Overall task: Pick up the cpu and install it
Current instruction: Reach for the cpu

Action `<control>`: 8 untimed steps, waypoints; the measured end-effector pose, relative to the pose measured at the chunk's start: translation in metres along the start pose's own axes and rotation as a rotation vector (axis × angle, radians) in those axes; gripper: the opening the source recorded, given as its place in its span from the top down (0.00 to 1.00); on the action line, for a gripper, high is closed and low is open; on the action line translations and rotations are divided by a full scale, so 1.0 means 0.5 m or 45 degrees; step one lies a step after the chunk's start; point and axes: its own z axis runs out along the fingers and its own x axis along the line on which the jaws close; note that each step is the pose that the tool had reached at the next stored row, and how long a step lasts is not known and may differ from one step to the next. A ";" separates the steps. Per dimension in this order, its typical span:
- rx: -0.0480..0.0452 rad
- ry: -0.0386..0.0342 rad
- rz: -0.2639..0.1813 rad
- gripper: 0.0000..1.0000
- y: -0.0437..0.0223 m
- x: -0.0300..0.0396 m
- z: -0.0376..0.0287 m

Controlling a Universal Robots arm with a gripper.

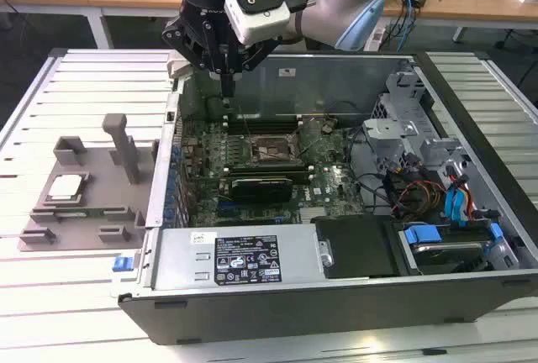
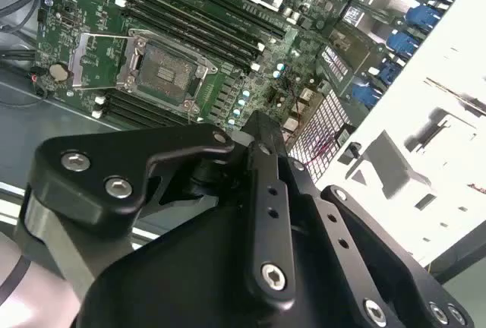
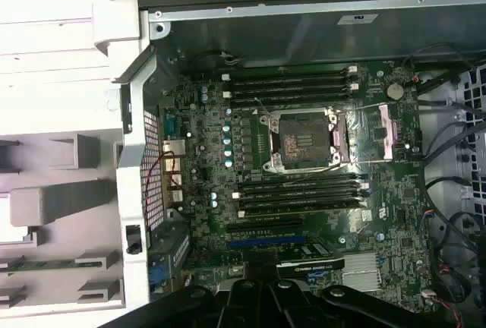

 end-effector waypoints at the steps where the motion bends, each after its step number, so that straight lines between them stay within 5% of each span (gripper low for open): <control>1: 0.000 0.0000 0.000 0.89 0.000 0.000 0.000; 8: 0.000 0.0000 0.000 0.89 0.000 0.000 0.000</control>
